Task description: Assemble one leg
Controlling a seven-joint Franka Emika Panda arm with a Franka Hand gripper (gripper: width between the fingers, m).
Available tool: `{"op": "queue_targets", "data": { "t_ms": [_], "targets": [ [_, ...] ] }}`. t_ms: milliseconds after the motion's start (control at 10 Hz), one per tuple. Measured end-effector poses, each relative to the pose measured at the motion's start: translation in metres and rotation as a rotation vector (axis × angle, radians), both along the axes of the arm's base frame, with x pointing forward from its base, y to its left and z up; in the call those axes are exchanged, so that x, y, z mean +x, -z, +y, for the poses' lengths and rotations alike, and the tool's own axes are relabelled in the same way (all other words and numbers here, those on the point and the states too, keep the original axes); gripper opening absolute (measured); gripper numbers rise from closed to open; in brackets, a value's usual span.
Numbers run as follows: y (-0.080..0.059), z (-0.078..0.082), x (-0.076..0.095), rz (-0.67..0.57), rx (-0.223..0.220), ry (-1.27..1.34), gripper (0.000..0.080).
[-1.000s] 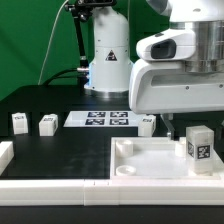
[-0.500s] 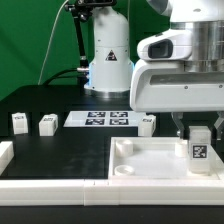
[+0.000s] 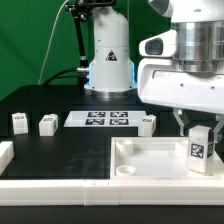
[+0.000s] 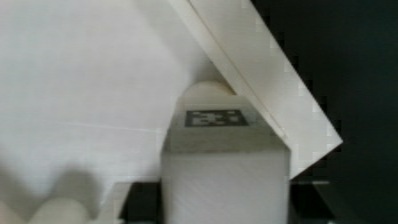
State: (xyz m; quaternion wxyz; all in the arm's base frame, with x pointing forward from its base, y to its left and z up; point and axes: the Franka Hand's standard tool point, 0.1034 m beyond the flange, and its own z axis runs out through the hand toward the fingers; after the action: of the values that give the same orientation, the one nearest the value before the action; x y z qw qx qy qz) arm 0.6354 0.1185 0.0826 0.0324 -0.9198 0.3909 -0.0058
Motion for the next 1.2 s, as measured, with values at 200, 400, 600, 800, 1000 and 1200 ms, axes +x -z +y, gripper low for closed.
{"op": "queue_targets", "data": {
  "t_ms": [200, 400, 600, 800, 1000, 1200],
  "targets": [
    [0.0010, -0.0016, -0.0005, 0.005, 0.029, 0.294, 0.0291],
    [0.0011, -0.0015, -0.0005, 0.013, 0.034, 0.453, 0.0291],
    [0.0013, -0.0015, -0.0004, 0.022, 0.044, 0.553, 0.0291],
    [0.0019, 0.0000, -0.0005, 0.019, 0.047, 0.511, 0.0499],
    [0.0021, 0.0001, -0.0006, 0.016, 0.041, 0.448, 0.0617],
    [0.0026, 0.0009, -0.0008, 0.007, 0.029, 0.205, 0.0639]
  ]
}}
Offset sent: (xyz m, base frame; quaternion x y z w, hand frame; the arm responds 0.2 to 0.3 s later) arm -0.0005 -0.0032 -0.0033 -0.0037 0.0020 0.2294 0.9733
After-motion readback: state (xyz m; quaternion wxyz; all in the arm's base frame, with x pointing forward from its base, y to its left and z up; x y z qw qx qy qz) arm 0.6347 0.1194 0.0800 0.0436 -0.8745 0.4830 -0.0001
